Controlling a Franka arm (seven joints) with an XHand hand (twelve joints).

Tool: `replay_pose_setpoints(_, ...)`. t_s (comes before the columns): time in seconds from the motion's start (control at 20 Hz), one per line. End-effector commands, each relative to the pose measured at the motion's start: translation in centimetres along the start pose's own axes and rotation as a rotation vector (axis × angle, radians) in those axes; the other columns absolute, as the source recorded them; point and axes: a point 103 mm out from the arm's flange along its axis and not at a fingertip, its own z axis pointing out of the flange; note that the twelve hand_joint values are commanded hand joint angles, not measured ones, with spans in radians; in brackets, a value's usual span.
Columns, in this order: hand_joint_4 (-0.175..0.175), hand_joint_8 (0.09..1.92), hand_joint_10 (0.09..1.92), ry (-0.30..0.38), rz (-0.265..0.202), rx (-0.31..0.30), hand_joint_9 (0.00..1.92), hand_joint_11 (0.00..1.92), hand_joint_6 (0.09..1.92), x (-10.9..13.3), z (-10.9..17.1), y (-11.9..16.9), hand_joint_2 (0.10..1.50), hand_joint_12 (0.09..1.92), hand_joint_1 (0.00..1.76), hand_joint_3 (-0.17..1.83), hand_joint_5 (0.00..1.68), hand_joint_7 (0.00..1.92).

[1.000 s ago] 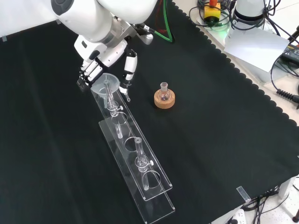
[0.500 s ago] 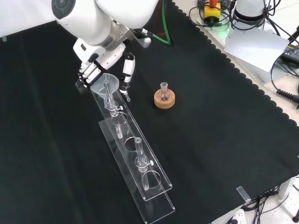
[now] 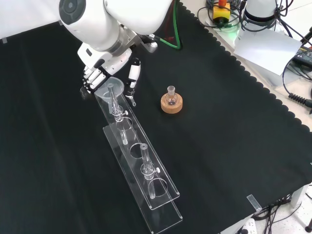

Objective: Pick up the funnel from the transparent funnel stand.

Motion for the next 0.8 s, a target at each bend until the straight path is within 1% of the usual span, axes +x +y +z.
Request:
replay_pose_setpoints(0.05, -0.094, 0.75, 0.73, -0.057, 0.019, -0.118, 0.48, 0.42, 0.09, 0.1, -0.7, -0.2, 0.64, 1.45, 0.77, 0.43, 0.24, 0.28)
replay_pose_setpoints(0.2, -0.096, 0.92, 0.67, -0.098, 0.040, -0.201, 0.66, 0.49, 0.09, 0.1, -1.5, -0.7, 0.60, 1.39, 0.84, 0.56, 0.40, 0.44)
replay_pose_setpoints(0.3, -0.095, 0.96, 0.66, -0.118, 0.050, -0.227, 0.70, 0.51, 0.09, 0.0, -2.3, -1.0, 0.59, 1.37, 0.86, 0.60, 0.44, 0.46)
replay_pose_setpoints(0.4, -0.094, 0.97, 0.66, -0.127, 0.051, -0.228, 0.70, 0.51, 0.09, -0.2, -3.3, -1.4, 0.59, 1.36, 0.87, 0.61, 0.45, 0.45)
replay_pose_setpoints(0.55, -0.093, 0.97, 0.65, -0.134, 0.051, -0.212, 0.69, 0.51, 0.10, -0.5, -5.1, -2.4, 0.59, 1.36, 0.87, 0.62, 0.46, 0.43)
replay_pose_setpoints(0.8, -0.089, 0.97, 0.66, -0.117, 0.067, -0.175, 0.69, 0.48, 0.10, -1.4, -7.0, -4.7, 0.58, 1.37, 0.86, 0.64, 0.45, 0.42)
